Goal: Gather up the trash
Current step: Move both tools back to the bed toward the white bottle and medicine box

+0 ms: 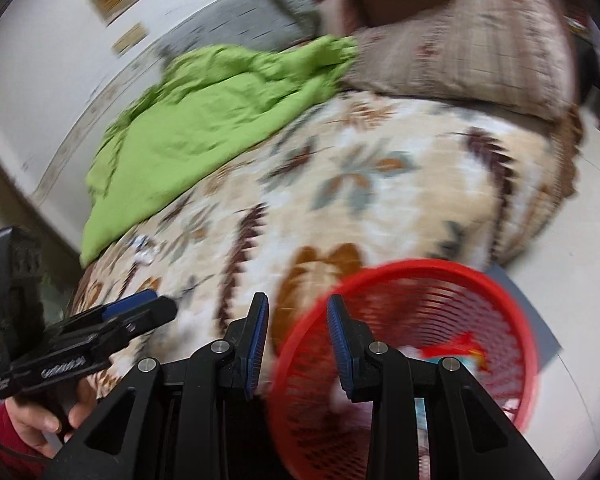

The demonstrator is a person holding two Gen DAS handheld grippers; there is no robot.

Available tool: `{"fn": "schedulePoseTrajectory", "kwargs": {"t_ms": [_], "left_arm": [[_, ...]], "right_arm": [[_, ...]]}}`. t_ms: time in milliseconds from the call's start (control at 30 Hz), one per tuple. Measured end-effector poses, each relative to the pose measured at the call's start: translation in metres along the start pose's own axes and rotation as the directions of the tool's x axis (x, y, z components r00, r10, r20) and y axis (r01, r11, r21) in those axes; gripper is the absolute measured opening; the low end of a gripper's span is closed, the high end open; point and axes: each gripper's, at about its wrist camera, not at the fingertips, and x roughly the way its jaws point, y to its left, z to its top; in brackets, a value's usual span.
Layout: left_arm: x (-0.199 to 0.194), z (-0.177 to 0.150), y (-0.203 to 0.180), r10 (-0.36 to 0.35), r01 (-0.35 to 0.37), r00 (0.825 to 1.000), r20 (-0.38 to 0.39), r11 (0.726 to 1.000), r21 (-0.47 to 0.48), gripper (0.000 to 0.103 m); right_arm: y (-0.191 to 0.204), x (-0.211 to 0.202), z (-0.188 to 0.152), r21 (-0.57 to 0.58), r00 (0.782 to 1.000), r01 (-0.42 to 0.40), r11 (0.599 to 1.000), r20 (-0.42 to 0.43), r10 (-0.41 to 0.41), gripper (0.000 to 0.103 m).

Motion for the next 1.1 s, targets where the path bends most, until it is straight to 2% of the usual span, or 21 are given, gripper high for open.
{"fn": "schedulePoseTrajectory", "kwargs": {"t_ms": [200, 367, 467, 567, 633, 733, 833, 933, 1000, 1100], "left_arm": [[-0.024, 0.000, 0.068, 0.074, -0.068, 0.997, 0.038, 0.987, -0.149, 0.062], [-0.044, -0.004, 0.139, 0.162, -0.141, 0.985, 0.049, 0.945, -0.294, 0.062], [-0.053, -0.002, 0.187, 0.225, -0.187, 0.973, 0.048, 0.896, -0.403, 0.062], [-0.054, 0.006, 0.240, 0.288, -0.233, 0.957, 0.032, 0.831, -0.506, 0.062], [-0.050, 0.012, 0.267, 0.305, -0.243, 0.952, 0.017, 0.791, -0.562, 0.062], [-0.038, 0.021, 0.310, 0.296, -0.219, 0.955, 0.004, 0.714, -0.665, 0.062], [-0.021, 0.030, 0.340, 0.263, -0.174, 0.965, 0.004, 0.651, -0.738, 0.062], [-0.004, 0.039, 0.357, 0.277, -0.197, 0.961, -0.024, 0.618, -0.761, 0.061], [0.008, 0.044, 0.367, 0.286, -0.211, 0.957, -0.042, 0.593, -0.777, 0.053], [0.023, 0.051, 0.375, 0.276, -0.220, 0.959, -0.063, 0.585, -0.781, 0.044]], "right_arm": [[0.066, 0.046, 0.009, -0.114, 0.995, -0.076, 0.991, -0.077, 0.067, 0.034], [0.105, 0.072, 0.011, -0.179, 0.988, -0.121, 0.976, -0.117, 0.101, 0.034], [0.122, 0.081, 0.013, -0.213, 0.985, -0.138, 0.967, -0.130, 0.112, 0.034], [0.133, 0.089, 0.014, -0.233, 0.983, -0.149, 0.961, -0.141, 0.119, 0.034], [0.135, 0.092, 0.014, -0.238, 0.981, -0.156, 0.959, -0.147, 0.124, 0.034], [0.136, 0.097, 0.015, -0.238, 0.979, -0.161, 0.958, -0.157, 0.126, 0.034], [0.132, 0.102, 0.017, -0.233, 0.979, -0.161, 0.959, -0.164, 0.125, 0.034], [0.125, 0.107, 0.020, -0.219, 0.979, -0.156, 0.963, -0.167, 0.121, 0.034], [0.119, 0.110, 0.021, -0.203, 0.978, -0.152, 0.967, -0.171, 0.118, 0.034], [0.111, 0.114, 0.022, -0.187, 0.978, -0.146, 0.971, -0.177, 0.113, 0.034]]}}
